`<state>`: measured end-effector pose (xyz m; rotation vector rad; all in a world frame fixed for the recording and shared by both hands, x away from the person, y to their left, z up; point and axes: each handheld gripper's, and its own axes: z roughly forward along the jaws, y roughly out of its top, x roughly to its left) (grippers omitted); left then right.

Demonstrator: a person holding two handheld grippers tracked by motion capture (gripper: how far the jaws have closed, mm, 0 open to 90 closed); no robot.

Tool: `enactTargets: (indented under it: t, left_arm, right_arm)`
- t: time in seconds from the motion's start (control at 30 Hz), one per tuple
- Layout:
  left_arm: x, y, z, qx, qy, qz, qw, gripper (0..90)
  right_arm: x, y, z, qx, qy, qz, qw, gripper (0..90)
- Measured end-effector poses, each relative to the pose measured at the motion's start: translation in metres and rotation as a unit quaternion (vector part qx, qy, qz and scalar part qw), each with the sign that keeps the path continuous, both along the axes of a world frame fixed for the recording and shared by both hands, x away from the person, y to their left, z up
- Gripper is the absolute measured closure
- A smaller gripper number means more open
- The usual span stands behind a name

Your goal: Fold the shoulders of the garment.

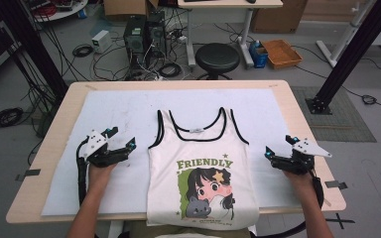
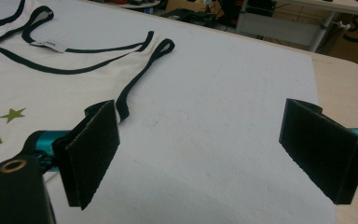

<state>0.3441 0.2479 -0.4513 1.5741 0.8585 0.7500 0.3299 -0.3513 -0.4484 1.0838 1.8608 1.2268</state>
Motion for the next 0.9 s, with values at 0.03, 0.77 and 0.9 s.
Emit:
enactTargets:
  t: [0.03,0.77,0.9]
  left_arm:
    - [0.0,0.0,0.0,0.0,0.0,0.0,1.0,19.3]
    - [0.0017,-0.001,0.0005,0.003,0.008,0.01,0.9999,19.4]
    - [0.0019,-0.0015,0.0005,0.005,0.009,0.011,0.9999,19.4]
  right_arm:
    - [0.0,0.0,0.0,0.001,0.001,0.0,1.0,11.6]
    - [0.0019,-0.0005,0.0002,0.003,0.008,-0.003,1.0,11.6]
    - [0.004,-0.0005,0.0004,0.002,0.017,-0.011,0.9998,11.6]
